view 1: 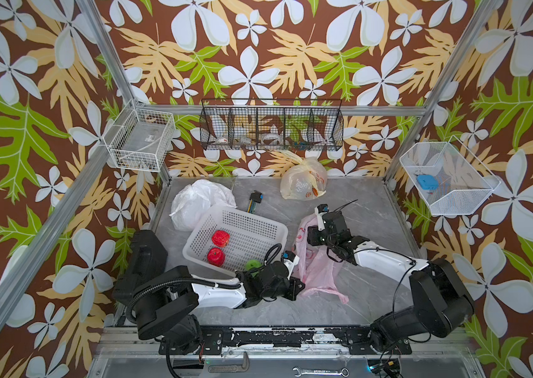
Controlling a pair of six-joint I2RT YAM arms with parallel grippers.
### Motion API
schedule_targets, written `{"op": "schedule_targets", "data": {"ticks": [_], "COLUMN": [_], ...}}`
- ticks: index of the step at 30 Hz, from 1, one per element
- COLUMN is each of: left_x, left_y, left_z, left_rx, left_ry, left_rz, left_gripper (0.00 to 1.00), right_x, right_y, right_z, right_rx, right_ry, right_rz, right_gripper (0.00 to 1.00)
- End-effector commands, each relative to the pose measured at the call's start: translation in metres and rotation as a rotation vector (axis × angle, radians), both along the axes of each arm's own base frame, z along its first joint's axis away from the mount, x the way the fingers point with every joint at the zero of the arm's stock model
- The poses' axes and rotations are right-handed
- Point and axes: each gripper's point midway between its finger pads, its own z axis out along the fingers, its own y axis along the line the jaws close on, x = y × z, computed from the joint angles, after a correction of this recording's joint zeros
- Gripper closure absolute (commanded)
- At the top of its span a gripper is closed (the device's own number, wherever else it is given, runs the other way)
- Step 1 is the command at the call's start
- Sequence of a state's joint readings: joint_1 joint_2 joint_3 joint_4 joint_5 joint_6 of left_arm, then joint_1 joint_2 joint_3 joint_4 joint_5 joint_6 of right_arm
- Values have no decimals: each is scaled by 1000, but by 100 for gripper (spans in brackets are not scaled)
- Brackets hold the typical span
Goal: Untie the knot of a plastic bag & take out the apple
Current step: Pick up the apple from the plastic bag, then place the apple in the basket.
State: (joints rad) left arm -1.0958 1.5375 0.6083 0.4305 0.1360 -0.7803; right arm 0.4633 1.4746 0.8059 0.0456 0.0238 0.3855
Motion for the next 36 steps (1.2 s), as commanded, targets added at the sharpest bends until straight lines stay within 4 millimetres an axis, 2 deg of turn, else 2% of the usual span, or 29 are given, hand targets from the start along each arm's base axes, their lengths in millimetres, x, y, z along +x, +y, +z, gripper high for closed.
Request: {"op": "schedule_targets", "data": {"ticks": [1, 6, 9, 14, 19, 24, 29, 33, 36], "left_x": [6, 12, 16, 25, 29, 27, 24, 23, 22], "left_y": [-5, -2, -2, -2, -6, -9, -4, 2, 6], "left_z": [8, 10, 12, 19, 21, 16, 5, 1, 0], "left_rx": [-28, -20, -20, -62, -79, -87, -80, -66, -52], "left_ry": [-17, -25, -28, -13, -6, 9, 27, 25, 18], "left_rz": [21, 57, 76, 104, 105, 97, 104, 110, 113], "left_gripper": [100, 100, 100, 100, 100, 100, 100, 100, 100], "right_x": [-21, -57, -78, -109, -132, -138, -136, -129, -120], "right_y": [-17, -24, -28, -35, -33, -33, -21, -11, -5], "right_z": [-11, -14, -8, 9, 31, 71, 109, 130, 138], "right_rx": [-60, -37, -34, -23, 43, 129, 210, 233, 209], "right_ry": [85, 157, 177, 180, 153, 64, 5, -30, -42], "right_rz": [-30, -28, -20, -7, 17, -5, 38, 73, 92], "right_gripper": [56, 55, 55, 55, 55, 56, 57, 57, 57]}}
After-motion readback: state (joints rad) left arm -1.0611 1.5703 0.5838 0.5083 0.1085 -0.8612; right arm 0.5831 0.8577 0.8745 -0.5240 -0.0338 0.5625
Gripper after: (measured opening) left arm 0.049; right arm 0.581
